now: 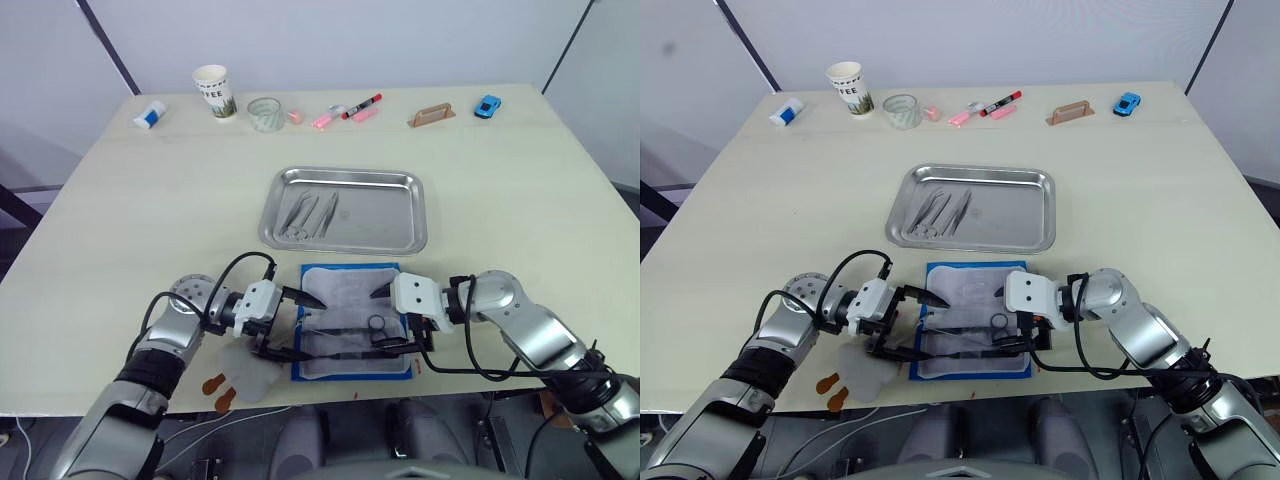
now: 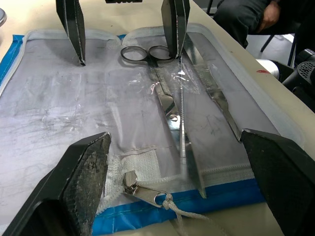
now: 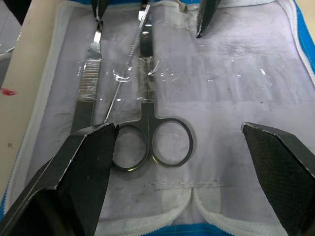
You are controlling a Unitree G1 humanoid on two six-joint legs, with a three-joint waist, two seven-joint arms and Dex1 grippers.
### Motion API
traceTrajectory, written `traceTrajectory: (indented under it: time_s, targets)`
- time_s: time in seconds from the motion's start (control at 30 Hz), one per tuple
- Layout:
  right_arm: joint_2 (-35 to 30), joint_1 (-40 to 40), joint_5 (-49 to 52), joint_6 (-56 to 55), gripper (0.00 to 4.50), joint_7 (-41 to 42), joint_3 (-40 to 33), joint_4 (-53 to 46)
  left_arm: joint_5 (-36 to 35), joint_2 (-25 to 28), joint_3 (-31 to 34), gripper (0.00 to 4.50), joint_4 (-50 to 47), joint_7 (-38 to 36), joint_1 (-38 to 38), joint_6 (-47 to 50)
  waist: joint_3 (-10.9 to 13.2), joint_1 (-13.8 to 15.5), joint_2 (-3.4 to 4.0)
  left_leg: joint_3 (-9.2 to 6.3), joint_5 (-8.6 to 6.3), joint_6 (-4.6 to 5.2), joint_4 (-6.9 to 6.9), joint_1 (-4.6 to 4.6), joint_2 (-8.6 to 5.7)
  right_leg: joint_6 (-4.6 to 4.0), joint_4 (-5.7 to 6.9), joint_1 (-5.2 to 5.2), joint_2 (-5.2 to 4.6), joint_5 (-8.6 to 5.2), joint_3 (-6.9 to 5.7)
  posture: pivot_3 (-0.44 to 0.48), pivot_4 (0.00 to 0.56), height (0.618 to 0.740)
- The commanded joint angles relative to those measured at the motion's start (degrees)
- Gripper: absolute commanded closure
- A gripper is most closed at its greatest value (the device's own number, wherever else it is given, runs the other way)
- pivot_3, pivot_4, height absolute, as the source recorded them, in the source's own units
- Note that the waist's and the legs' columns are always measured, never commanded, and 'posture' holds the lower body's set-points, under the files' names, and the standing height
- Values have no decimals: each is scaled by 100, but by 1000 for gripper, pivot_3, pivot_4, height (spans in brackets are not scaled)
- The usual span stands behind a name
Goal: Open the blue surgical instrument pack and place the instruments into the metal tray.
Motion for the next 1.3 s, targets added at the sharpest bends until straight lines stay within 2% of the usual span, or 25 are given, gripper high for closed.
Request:
traceTrajectory:
  time_s: [0.03,0.27,0.57,0.83,1.07,1.3]
  targets:
    - [-36,83,-138,-165,0,57,132,65,317,110,-147,39,347,-242,187,39,0,0,0,0,0,0,0,0,0,0,0,0,0,0,0,0,150,737]
    - [-15,-19,-486,-545,0,-79,218,336,319,113,-120,39,328,-242,198,46,-6,0,2,0,0,0,-1,3,0,0,0,1,0,0,1,0,150,737]
    - [41,-15,-396,-896,0,-23,112,305,315,93,-122,39,331,-242,194,48,-9,-1,2,0,0,0,-1,4,0,-1,1,2,1,0,1,0,150,737]
    - [-63,152,-449,-631,0,42,173,332,325,71,-116,39,344,-242,181,58,-13,0,5,0,0,1,-2,4,0,-1,1,2,1,-1,1,0,150,737]
    - [88,240,-111,-557,0,0,-62,404,325,69,-97,39,326,-242,209,81,-20,0,4,0,0,1,-2,4,0,-1,0,2,1,-1,1,0,150,737]
    - [193,263,136,-1338,0,180,-247,520,327,70,-94,39,325,-242,211,88,-20,-1,6,1,-1,1,-2,4,0,-1,0,2,1,-1,2,0,150,737]
